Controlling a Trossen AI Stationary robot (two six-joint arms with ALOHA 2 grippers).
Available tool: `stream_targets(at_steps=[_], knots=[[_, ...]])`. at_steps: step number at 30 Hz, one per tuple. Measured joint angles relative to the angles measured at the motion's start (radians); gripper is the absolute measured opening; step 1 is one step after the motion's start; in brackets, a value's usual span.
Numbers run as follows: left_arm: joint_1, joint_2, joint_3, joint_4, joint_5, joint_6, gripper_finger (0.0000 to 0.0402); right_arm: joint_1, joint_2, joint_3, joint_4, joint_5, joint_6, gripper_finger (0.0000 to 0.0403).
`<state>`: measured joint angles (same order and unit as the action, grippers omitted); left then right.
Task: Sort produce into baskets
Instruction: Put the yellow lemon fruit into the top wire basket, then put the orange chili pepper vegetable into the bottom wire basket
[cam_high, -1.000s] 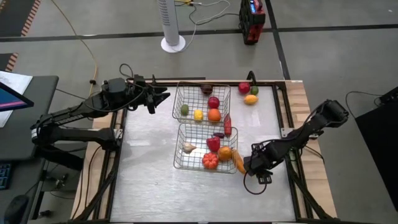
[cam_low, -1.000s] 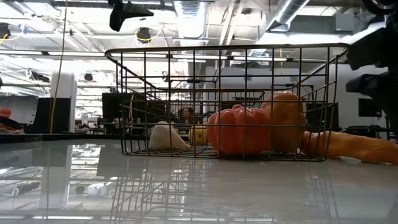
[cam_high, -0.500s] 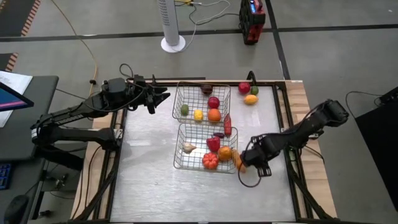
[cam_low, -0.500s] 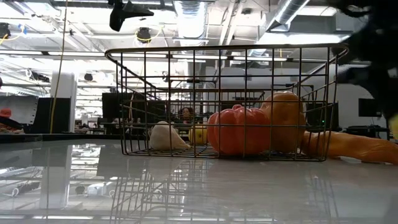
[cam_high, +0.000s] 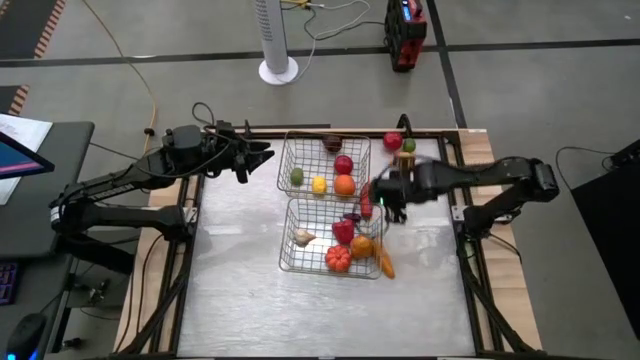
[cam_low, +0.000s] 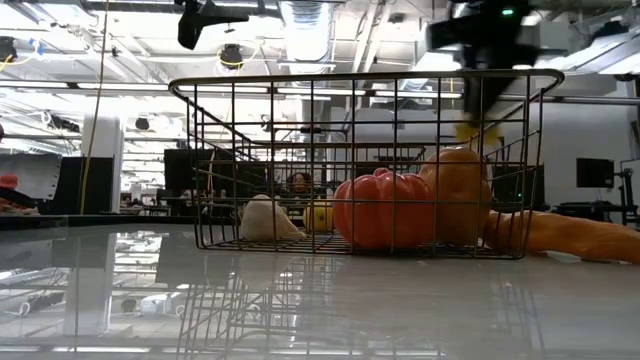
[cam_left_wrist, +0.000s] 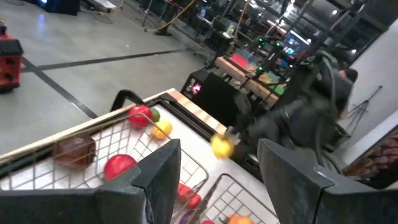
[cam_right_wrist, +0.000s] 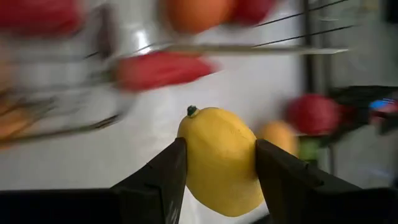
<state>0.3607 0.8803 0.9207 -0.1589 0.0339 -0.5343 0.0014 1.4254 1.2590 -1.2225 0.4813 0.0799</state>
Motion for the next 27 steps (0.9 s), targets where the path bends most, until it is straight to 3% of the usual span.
stream_targets(at_steps=[7, 12, 15, 21, 27], knots=[[0.0, 0.0, 0.0, 0.001, 0.013, -0.028, 0.0201, -0.174, -0.001, 0.092, 0.222, 0.016, -0.108, 0.0203], [-0.002, 0.0, 0.0, 0.001, 0.013, -0.034, 0.0201, -0.26, 0.003, 0.096, 0.481, -0.17, -0.107, 0.0231], [-0.008, 0.0, 0.0, 0.001, 0.013, -0.03, 0.0201, -0.294, 0.003, 0.096, 0.548, -0.245, -0.092, 0.0261], [-0.014, 0.0, 0.0, 0.001, 0.013, -0.027, 0.0201, -0.322, -0.032, 0.096, 0.471, -0.254, -0.021, 0.0303], [-0.014, -0.006, 0.0, -0.008, 0.01, -0.013, 0.0201, -0.264, -0.128, 0.062, 0.262, -0.322, 0.152, 0.0302]])
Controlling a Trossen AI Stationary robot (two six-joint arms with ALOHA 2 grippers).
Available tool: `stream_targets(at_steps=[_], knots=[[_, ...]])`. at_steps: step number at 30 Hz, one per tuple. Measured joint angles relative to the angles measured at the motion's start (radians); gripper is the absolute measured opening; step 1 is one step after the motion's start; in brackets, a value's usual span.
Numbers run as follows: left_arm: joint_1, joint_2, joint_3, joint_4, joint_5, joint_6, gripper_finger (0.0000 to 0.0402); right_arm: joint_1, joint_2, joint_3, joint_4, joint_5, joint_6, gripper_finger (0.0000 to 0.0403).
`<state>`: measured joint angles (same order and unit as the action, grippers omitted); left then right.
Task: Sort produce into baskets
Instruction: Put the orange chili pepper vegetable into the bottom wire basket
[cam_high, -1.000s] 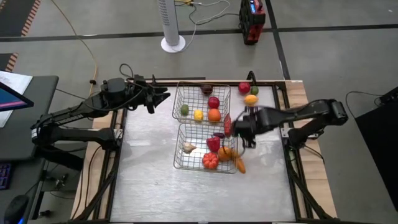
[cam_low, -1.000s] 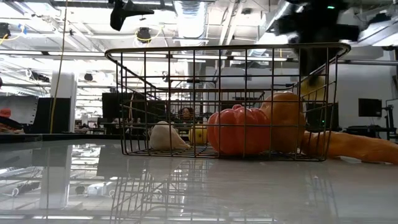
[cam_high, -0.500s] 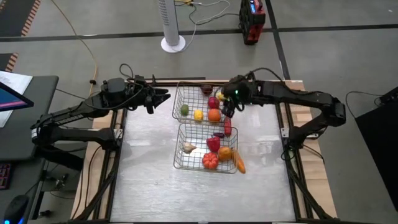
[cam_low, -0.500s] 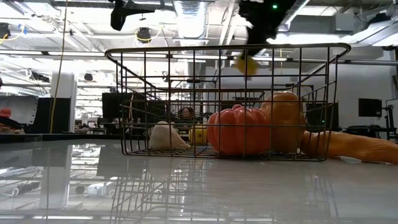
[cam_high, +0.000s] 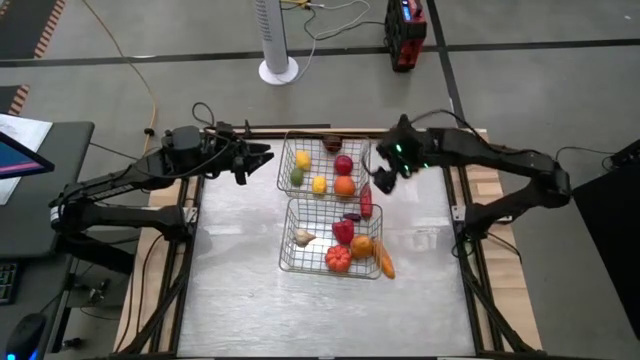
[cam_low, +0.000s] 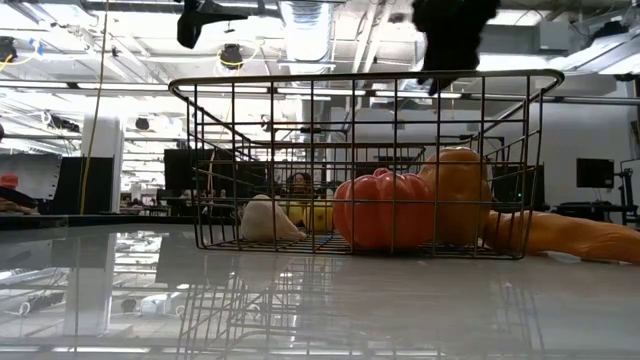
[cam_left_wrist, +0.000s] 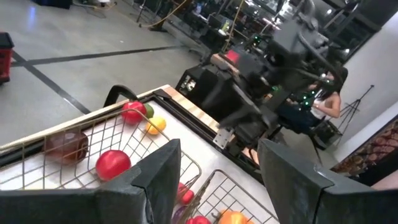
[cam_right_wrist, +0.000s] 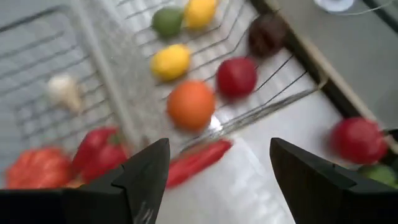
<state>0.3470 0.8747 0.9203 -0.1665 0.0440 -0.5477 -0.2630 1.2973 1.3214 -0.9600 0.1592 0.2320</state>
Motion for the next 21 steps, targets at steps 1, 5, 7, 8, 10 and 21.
stream_targets(at_steps=[1, 5, 7, 8, 10, 21], knots=[[0.0, -0.001, 0.0, 0.0, -0.001, 0.006, 0.0201, 0.029, -0.028, -0.029, 0.002, 0.006, 0.016, 0.0301], [0.0, 0.0, 0.0, -0.003, -0.004, 0.013, 0.0201, 0.148, -0.156, -0.18, 0.06, 0.023, 0.133, 0.03], [0.0, 0.0, 0.0, -0.002, -0.005, 0.018, 0.0201, 0.216, -0.213, -0.271, 0.087, 0.026, 0.196, 0.03], [0.0, 0.0, 0.0, -0.002, -0.005, 0.025, 0.0201, 0.253, -0.235, -0.313, 0.1, 0.028, 0.23, 0.03], [0.0, 0.0, 0.0, -0.002, -0.005, 0.033, 0.0201, 0.329, -0.265, -0.395, 0.126, 0.029, 0.308, 0.03], [0.0, 0.0, 0.0, -0.002, -0.005, 0.033, 0.0201, 0.679, -0.151, -0.62, 0.348, 0.024, 0.701, 0.03]])
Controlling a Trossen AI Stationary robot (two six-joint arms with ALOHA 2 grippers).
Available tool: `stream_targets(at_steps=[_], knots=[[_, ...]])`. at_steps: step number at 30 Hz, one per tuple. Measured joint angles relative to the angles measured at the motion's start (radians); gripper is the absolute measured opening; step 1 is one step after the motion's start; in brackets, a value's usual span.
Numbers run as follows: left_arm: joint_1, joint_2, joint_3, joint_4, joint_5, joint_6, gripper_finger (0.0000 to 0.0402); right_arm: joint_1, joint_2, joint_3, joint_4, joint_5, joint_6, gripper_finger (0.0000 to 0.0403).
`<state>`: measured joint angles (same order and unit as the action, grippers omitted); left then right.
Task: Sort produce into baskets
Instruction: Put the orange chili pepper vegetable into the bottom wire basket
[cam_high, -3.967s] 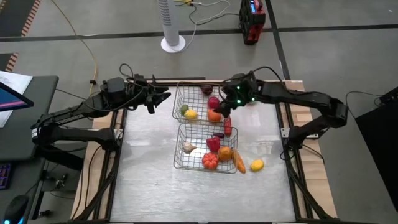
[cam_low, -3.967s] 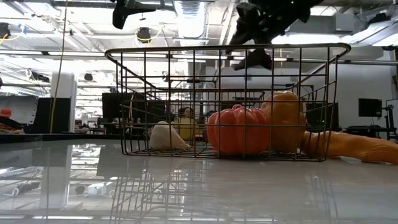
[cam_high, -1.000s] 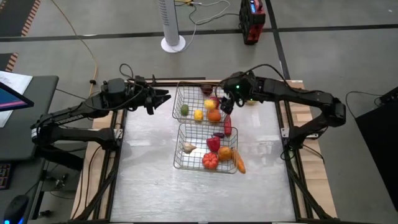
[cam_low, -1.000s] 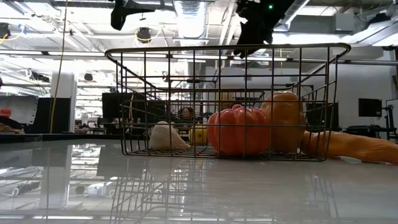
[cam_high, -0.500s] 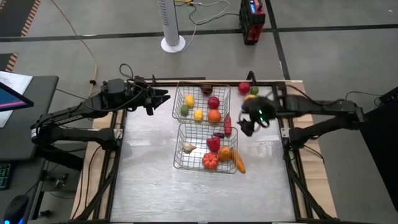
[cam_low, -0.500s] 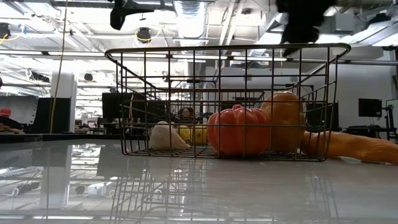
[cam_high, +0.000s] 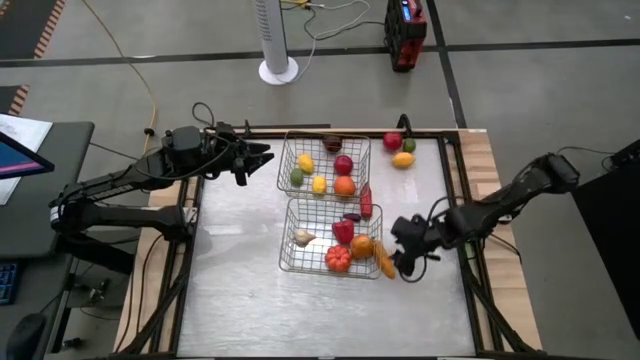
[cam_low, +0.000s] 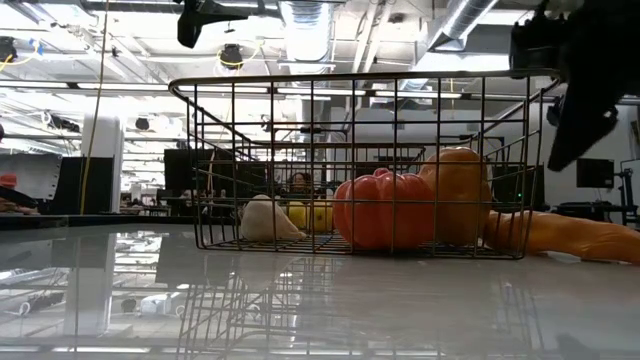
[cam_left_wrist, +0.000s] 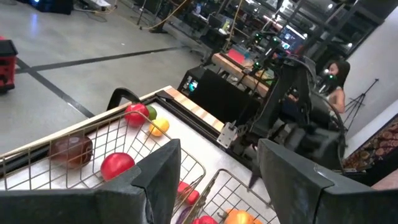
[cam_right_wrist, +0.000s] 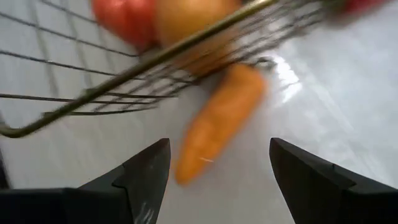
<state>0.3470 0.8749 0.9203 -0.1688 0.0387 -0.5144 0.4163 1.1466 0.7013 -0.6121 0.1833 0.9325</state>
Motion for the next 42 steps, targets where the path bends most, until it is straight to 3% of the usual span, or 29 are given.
stream_targets(at_steps=[5, 13, 17, 22, 33, 38, 42], knots=[[0.0, 0.0, 0.0, 0.0, 0.0, 0.0, 0.0201, 0.046, 0.122, -0.002, 0.116, -0.031, 0.063, 0.0322], [0.0, 0.0, 0.0, 0.0, 0.002, 0.0, 0.0201, 0.037, 0.237, -0.003, 0.124, -0.023, 0.115, 0.0394], [0.0, 0.0, 0.0, 0.001, 0.002, 0.0, 0.0201, 0.056, 0.298, -0.002, 0.133, 0.025, 0.094, 0.0392], [0.0, 0.0, 0.0, 0.001, 0.002, -0.001, 0.0201, 0.075, 0.34, -0.003, 0.128, 0.026, 0.081, 0.0346], [0.0, -0.005, 0.0, 0.002, 0.002, -0.001, 0.0201, 0.081, 0.319, -0.002, 0.037, -0.003, 0.031, 0.019], [0.0, -0.006, 0.0, 0.003, -0.002, 0.009, 0.0201, 0.062, 0.195, -0.001, -0.155, -0.002, 0.032, 0.012], [0.0, -0.006, 0.0, 0.003, -0.013, 0.02, 0.0201, -0.004, 0.065, -0.001, -0.28, 0.001, 0.041, 0.0105]])
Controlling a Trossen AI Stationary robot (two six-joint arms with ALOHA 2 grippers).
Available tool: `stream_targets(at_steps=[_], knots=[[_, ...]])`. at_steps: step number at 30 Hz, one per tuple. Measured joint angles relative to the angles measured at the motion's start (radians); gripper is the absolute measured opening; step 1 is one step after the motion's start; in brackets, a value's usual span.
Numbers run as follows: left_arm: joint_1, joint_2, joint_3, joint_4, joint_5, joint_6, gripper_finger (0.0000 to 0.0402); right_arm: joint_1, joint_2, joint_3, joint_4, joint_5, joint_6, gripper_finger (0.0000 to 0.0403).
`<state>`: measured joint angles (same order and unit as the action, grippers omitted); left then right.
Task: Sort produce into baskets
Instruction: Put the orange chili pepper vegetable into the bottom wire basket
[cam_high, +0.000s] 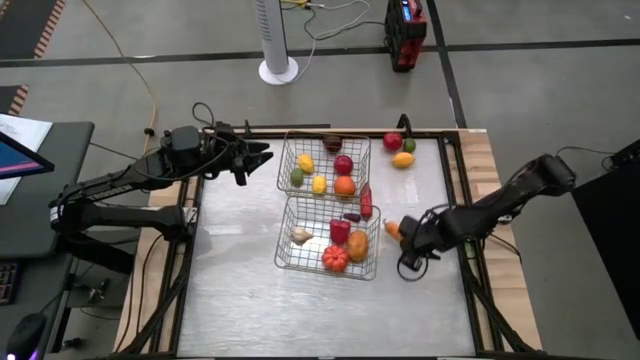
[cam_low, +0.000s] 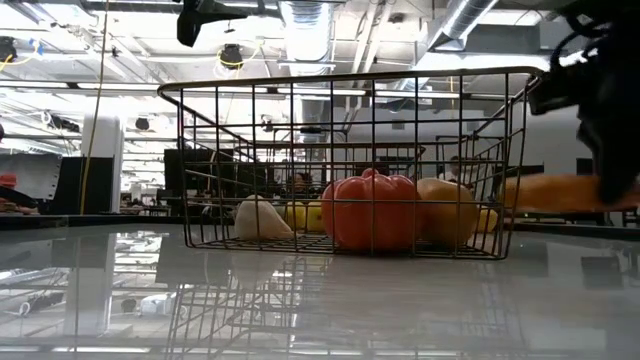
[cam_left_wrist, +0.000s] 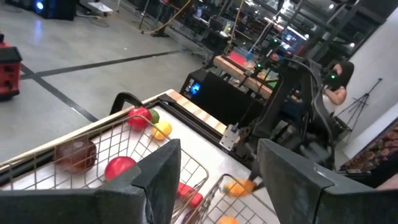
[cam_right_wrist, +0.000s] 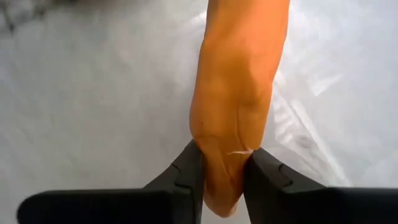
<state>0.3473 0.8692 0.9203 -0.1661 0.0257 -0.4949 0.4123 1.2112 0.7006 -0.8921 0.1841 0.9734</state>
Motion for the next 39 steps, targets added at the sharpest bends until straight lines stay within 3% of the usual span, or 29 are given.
stream_targets(at_steps=[8, 17, 23, 27, 33, 39], knots=[[0.0, 0.0, 0.0, 0.0, -0.008, 0.001, 0.0201, -0.233, -0.211, 0.01, -0.052, 0.007, 0.025, 0.0143], [0.0, 0.0, 0.0, 0.0, -0.006, -0.015, 0.0201, -0.438, -0.271, 0.15, 0.102, -0.038, -0.256, 0.013], [0.0, 0.0, 0.0, 0.0, -0.004, -0.022, 0.0201, -0.431, -0.237, 0.201, 0.443, -0.167, -0.449, 0.014], [0.0, 0.0, 0.0, 0.0, 0.0, -0.023, 0.0201, -0.398, -0.185, 0.201, 0.626, -0.187, -0.518, 0.0145], [0.0, 0.0, 0.0, -0.001, 0.031, -0.023, 0.0201, -0.357, -0.091, 0.201, 0.724, -0.233, -0.526, 0.0166], [0.0, 0.0, 0.0, -0.001, 0.031, -0.002, 0.0201, -0.364, -0.007, 0.2, 0.713, -0.379, -0.453, 0.0241]])
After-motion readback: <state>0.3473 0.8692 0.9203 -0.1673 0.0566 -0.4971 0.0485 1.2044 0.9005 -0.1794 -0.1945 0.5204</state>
